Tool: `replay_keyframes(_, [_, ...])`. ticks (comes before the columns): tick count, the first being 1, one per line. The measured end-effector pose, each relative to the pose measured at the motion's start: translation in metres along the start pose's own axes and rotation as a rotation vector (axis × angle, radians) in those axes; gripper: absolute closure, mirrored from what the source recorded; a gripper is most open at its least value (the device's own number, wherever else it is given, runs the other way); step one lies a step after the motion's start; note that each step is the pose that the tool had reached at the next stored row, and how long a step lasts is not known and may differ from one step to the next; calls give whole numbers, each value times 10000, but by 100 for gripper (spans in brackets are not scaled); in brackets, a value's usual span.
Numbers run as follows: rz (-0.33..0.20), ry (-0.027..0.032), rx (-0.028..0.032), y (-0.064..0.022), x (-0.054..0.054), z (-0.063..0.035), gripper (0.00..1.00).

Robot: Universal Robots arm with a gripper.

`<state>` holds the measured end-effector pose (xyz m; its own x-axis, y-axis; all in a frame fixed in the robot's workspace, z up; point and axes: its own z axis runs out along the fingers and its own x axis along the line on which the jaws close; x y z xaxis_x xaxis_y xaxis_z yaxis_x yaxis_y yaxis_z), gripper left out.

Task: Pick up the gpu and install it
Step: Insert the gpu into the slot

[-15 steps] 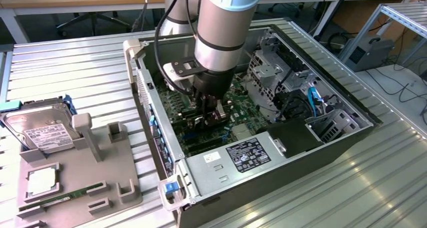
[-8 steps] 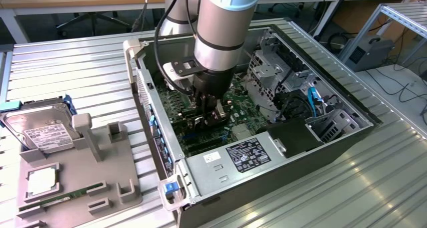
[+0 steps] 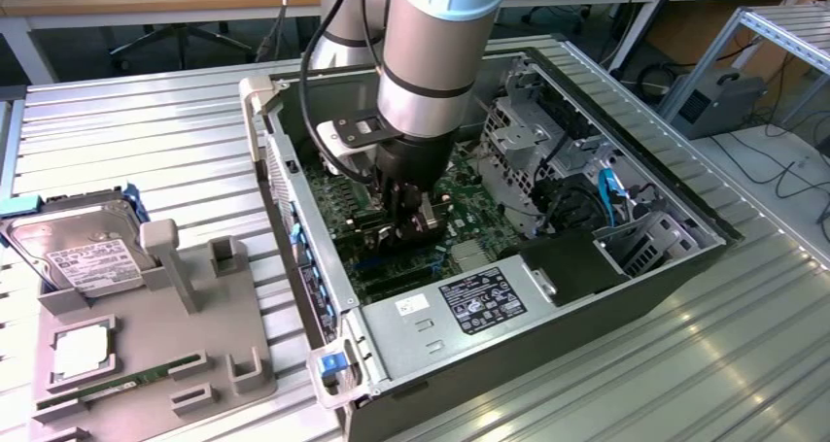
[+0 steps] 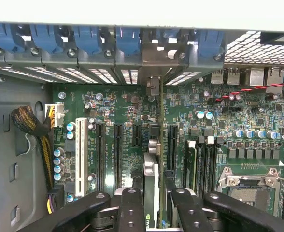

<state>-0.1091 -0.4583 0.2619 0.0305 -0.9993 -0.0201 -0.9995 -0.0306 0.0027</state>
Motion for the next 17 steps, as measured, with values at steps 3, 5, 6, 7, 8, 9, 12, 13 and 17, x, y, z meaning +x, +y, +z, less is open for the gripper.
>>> replay_keyframes(3, [-1,0,0,0,0,0,73])
replay_keyframes(5, [3,0,1,0,0,0,73])
replay_keyframes(6, [19,0,0,0,0,0,73])
replay_keyframes(7, [46,0,1,0,0,1,73])
replay_keyframes(8, [53,1,0,0,0,1,73])
replay_keyframes(9, [53,-1,1,1,1,4,73])
replay_keyframes(12, [53,0,7,3,1,21,73])
replay_keyframes(13, [53,0,10,3,1,28,73])
replay_keyframes(17, [53,-5,14,3,1,32,73])
